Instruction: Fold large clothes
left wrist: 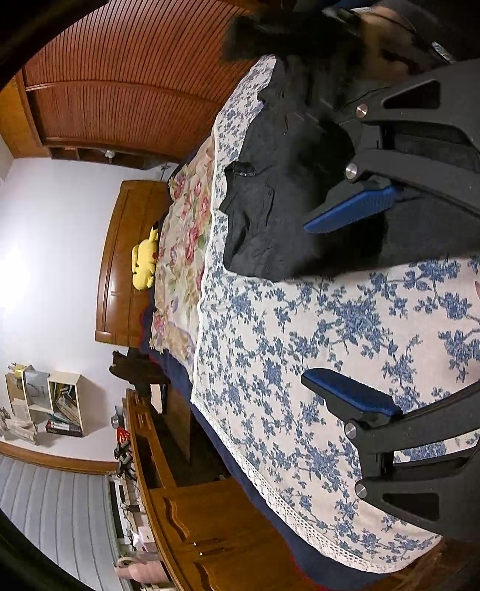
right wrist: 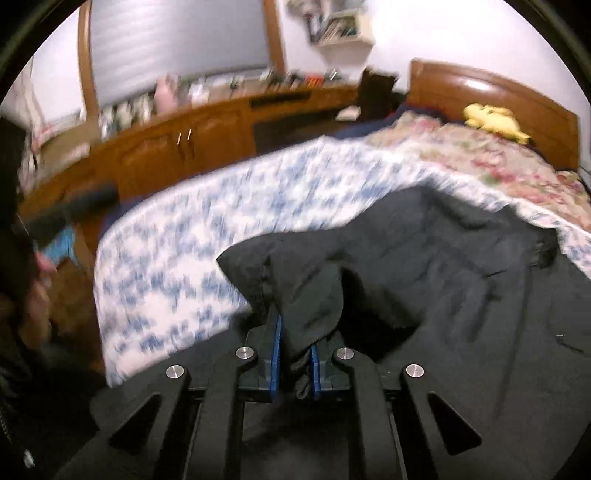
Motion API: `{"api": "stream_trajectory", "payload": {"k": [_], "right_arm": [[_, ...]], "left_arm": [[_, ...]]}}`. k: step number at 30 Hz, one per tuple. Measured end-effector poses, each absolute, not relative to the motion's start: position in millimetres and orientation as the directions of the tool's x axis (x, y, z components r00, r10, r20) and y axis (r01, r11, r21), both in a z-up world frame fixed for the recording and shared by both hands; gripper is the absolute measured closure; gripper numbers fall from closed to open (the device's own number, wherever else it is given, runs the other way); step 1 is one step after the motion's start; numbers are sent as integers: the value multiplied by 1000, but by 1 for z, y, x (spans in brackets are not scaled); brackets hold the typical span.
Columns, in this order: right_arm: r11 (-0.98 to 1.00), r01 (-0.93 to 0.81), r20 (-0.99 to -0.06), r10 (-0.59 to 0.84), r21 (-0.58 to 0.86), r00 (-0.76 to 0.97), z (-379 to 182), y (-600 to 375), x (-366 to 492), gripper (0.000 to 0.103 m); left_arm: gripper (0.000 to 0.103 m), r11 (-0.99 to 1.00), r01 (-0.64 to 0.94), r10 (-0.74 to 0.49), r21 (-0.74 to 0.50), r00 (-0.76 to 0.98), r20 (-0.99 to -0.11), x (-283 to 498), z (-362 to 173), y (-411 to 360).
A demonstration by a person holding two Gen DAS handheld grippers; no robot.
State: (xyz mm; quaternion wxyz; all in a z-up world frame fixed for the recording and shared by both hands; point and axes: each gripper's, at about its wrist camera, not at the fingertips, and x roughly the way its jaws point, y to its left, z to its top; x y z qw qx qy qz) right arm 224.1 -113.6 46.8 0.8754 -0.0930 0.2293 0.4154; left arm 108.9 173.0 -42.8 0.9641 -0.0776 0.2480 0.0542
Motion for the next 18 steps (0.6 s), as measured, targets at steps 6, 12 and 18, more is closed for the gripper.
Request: {"api": "stream_trajectory", "payload": {"k": [6,12,18], "right_arm": [[754,-608,-370,655,250,659,67,-228,256,91],[860,-424,-518,510,284,687,15,-298,297,89],[918,-378,-608,367,115,705,4,-293,307,66]], "left_arm": [[26,989,-89,21,-122,880,-474,115,-38,152],[26,991,-27,-36,-130,887,-460,124,-32,126],[26,993,8,-64,-121,883,-466,134,-35,101]]}}
